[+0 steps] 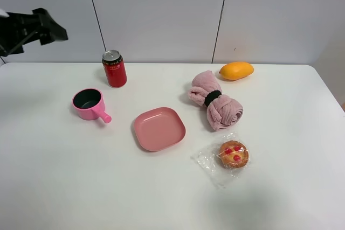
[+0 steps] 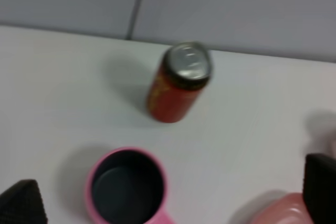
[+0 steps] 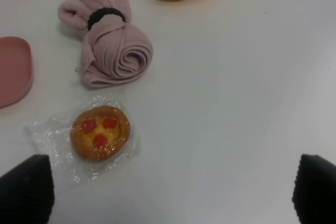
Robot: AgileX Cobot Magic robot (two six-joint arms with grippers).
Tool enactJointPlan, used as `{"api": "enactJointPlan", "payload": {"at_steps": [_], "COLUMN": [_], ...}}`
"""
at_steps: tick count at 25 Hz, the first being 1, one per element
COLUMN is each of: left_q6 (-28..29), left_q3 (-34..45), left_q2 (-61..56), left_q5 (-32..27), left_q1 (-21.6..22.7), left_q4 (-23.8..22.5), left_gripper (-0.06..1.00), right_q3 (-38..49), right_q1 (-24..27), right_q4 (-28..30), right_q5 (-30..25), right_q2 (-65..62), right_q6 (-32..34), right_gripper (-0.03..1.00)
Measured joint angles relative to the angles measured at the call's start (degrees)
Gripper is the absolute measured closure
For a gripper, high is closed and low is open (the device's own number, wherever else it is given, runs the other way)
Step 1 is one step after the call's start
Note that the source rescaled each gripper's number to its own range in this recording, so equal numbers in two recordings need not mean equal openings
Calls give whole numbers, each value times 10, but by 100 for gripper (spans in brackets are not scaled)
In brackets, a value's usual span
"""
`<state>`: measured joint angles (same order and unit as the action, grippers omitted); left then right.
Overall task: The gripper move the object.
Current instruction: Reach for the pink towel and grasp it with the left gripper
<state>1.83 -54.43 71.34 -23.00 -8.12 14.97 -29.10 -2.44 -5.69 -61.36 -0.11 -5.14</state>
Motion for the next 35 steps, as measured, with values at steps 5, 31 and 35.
{"api": "enactJointPlan", "payload": {"at_steps": [5,31,35], "left_q6": [35,177,211], "left_q3": [-43,-239,-260], "left_q2": [59,373,411], "left_q5": [33,88,88], "left_q1": [-90,-318,-326], "left_q4": [1,3,3], "left_gripper": [-6,-6,-6], "right_q3": [0,0,0], "right_q1": [0,0,0], "right_q4": [0,0,0], "right_q5": [0,0,0], "right_q2": [0,0,0], "right_q6": [0,0,0], "right_gripper": [-3,-3,-3]}}
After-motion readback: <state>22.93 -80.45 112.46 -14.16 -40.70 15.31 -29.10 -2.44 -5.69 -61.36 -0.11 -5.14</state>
